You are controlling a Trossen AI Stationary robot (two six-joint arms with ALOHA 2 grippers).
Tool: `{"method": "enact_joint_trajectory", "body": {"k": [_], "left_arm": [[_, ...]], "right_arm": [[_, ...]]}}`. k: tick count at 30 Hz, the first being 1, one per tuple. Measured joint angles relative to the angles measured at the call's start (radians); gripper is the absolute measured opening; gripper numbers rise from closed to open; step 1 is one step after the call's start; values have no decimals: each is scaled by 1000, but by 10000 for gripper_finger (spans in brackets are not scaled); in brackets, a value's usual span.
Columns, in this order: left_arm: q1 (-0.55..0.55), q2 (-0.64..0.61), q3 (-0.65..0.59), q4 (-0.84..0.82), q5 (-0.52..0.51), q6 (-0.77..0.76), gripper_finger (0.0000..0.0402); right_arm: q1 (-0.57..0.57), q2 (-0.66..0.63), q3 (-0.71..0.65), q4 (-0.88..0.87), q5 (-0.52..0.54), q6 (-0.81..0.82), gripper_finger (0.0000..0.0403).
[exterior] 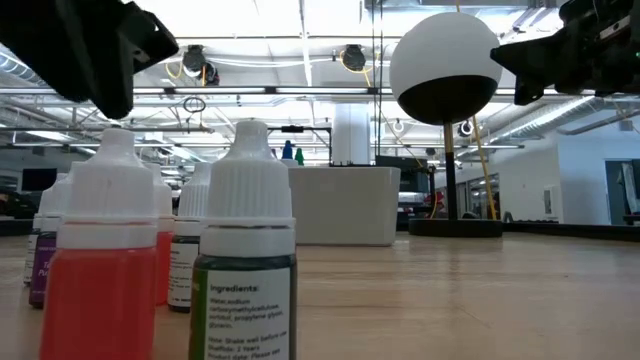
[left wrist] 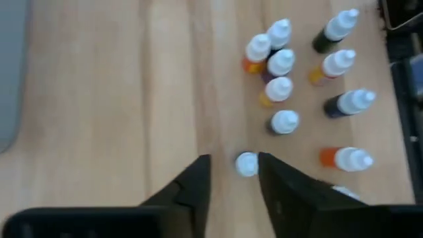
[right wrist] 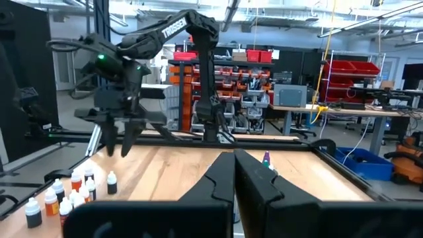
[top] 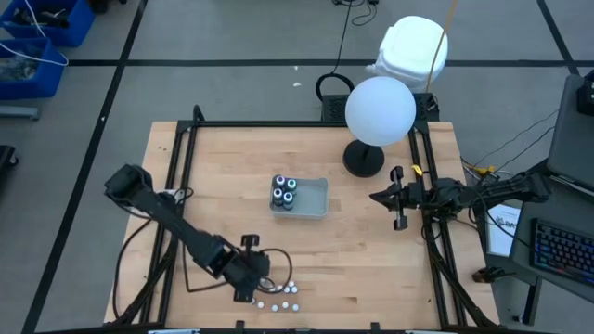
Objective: Pick & Place food coloring
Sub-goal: Put the small blue food coloring bottle into the gray bin
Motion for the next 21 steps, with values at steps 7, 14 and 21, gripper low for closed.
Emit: {"method": "enact_joint_trajectory", "body": {"k": [7,14,21], "left_arm": [[-3,53,22,4,53,2,209],[-1,85,22,22,61,-10,224],[-1,85,22,25,61,-18,225]], "right_arm": [[0,0,0,-1,0,0,0],[0,0,0,-4,0,0,0],[0,0,0,-9,0,1,0]]}}
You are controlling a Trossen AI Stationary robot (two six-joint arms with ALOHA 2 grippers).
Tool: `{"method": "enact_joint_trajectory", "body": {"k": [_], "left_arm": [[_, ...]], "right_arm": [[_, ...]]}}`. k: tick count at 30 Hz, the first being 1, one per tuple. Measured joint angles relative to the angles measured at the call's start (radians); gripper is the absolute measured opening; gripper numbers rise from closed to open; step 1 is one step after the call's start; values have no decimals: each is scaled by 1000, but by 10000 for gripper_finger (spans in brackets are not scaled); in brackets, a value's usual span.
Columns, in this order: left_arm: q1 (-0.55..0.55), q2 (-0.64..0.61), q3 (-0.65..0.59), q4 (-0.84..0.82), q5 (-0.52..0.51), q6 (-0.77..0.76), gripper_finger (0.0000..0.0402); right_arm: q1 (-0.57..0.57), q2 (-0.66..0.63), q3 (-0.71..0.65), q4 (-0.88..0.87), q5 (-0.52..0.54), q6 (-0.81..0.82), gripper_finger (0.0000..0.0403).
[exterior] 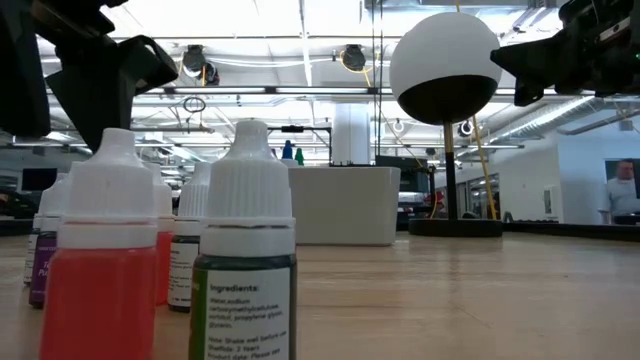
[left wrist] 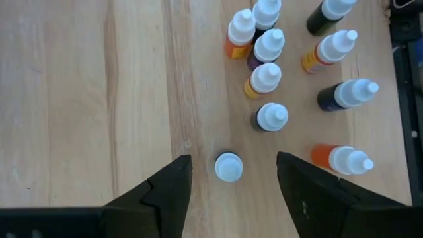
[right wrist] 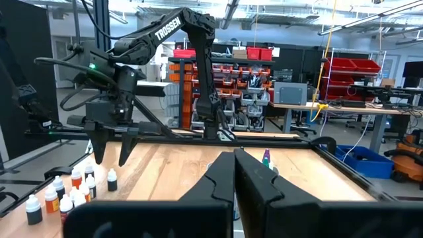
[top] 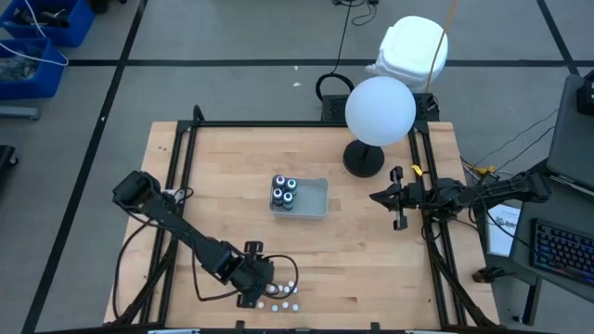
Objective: Pick & Place food coloring
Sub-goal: Put the small blue food coloring bottle into the gray bin
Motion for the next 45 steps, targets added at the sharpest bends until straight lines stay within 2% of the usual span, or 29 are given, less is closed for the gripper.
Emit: {"method": "enact_joint_trajectory", "body": {"k": [12,37,45], "left_arm": [[-4,64,-2,16,-2,28,226],[6,63,-1,36,28,26,225],[6,63,-40,59,33,1,225]], "right_arm": [[0,0,0,0,1,0,0],[0,0,0,0,3,-4,0],[0,0,0,0,4,-4,0]]}}
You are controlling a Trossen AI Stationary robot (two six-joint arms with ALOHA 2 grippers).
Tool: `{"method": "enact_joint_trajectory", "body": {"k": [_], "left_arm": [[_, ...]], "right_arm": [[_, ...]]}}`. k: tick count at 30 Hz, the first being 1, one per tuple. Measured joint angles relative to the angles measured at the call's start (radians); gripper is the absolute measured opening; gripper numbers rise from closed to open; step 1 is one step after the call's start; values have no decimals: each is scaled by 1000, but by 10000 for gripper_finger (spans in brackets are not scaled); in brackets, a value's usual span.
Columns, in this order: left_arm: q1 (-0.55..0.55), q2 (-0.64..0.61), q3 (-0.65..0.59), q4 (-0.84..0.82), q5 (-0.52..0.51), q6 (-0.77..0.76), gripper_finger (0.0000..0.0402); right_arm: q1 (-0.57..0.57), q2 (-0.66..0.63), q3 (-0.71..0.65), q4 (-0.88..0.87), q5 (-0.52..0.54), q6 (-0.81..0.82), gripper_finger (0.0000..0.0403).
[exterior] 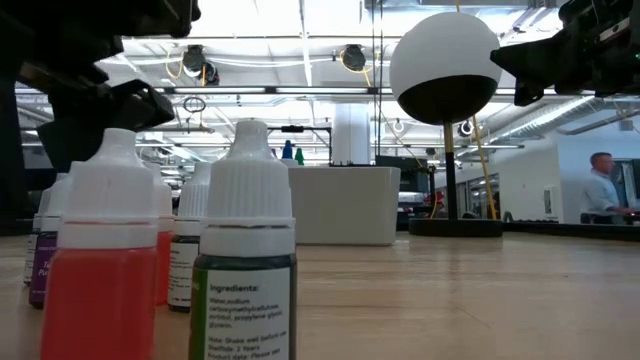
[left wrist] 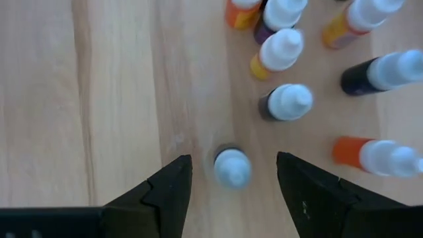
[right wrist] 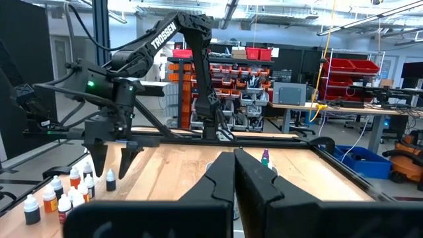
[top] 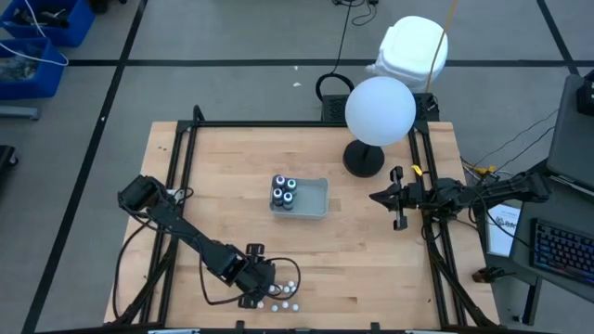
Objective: Pick & Place food coloring
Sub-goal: Put the small blue food coloring bottle into the gray bin
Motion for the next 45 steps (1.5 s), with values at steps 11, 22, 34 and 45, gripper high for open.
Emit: {"method": "enact_joint_trajectory", "body": {"k": [11,22,34,45], "left_arm": [[2,0,-3,0,-16,-3,225],[2,0,-3,0,-24,-4,225],[2,0,-3,0,-25,-4,176],[8,0,-3,0,11,-3,97]], "right_arm": [[0,0,0,0,0,0,0],[0,0,0,0,0,0,0],[0,0,0,0,0,-4,0],[0,0,0,0,0,-4,0]]}}
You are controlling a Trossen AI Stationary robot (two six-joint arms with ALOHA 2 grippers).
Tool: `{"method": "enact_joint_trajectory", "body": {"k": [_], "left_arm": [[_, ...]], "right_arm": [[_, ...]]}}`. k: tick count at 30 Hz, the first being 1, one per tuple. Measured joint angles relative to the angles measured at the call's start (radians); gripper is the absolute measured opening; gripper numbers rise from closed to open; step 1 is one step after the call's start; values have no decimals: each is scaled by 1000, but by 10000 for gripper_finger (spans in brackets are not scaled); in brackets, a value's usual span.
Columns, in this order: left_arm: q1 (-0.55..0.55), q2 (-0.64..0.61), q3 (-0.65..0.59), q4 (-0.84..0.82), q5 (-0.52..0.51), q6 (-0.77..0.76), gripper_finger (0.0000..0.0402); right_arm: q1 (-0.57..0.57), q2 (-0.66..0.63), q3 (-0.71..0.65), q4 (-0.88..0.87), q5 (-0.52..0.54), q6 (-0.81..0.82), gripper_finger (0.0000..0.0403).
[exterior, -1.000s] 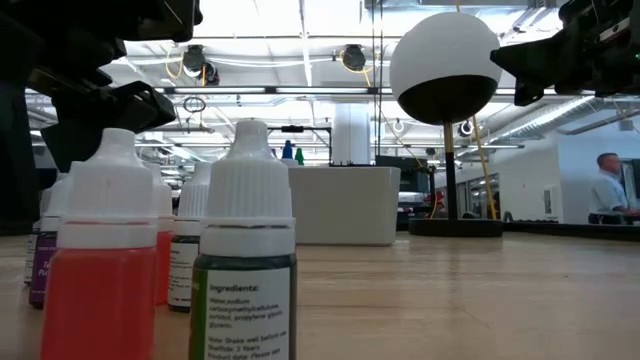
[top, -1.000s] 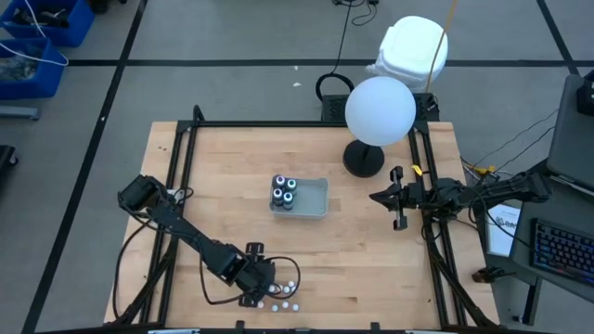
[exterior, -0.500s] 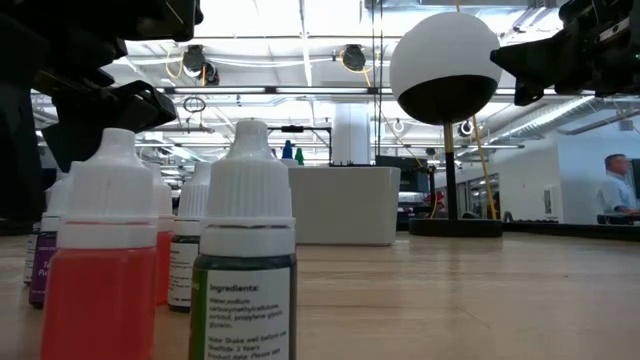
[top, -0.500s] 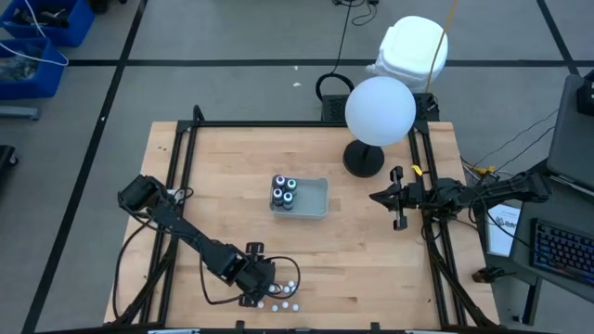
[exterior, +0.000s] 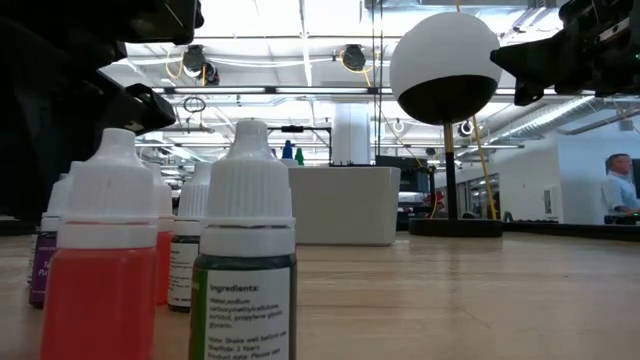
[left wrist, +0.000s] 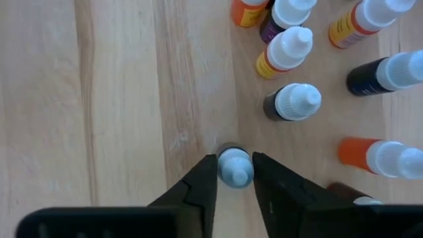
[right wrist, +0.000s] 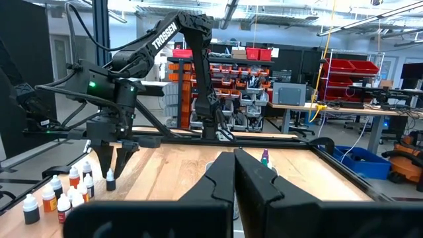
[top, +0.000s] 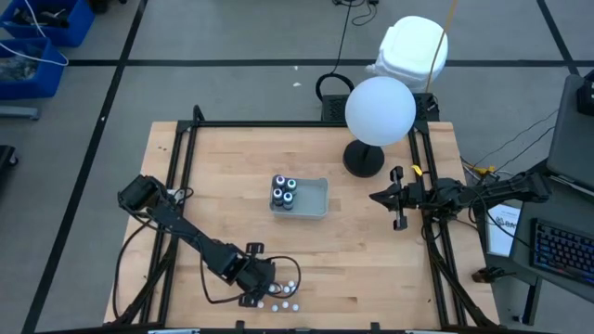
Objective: Pick & Place food coloring
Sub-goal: Put the small blue food coloring bottle into the gray bin
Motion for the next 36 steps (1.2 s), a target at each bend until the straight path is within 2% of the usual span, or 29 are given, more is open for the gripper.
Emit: {"method": "enact_joint_trajectory", "body": {"k": [5,13,27,32,36], "left_arm": [[1,-2,0,0,-7,55,61],[7,-31,0,-27,-1,68,70],[-22,-363,1,-117,-148,303,64],[-35,-429,1,-223,-236,285,69],[-34,-434,-16,-286,-260,246,63]], "right_arm": [[0,0,0,0,0,-4,0],[0,0,0,0,0,-4,0],[0,0,0,1,0,-10,0],[0,0,0,1,0,-21,0],[0,0,0,1,0,-22,0]]}}
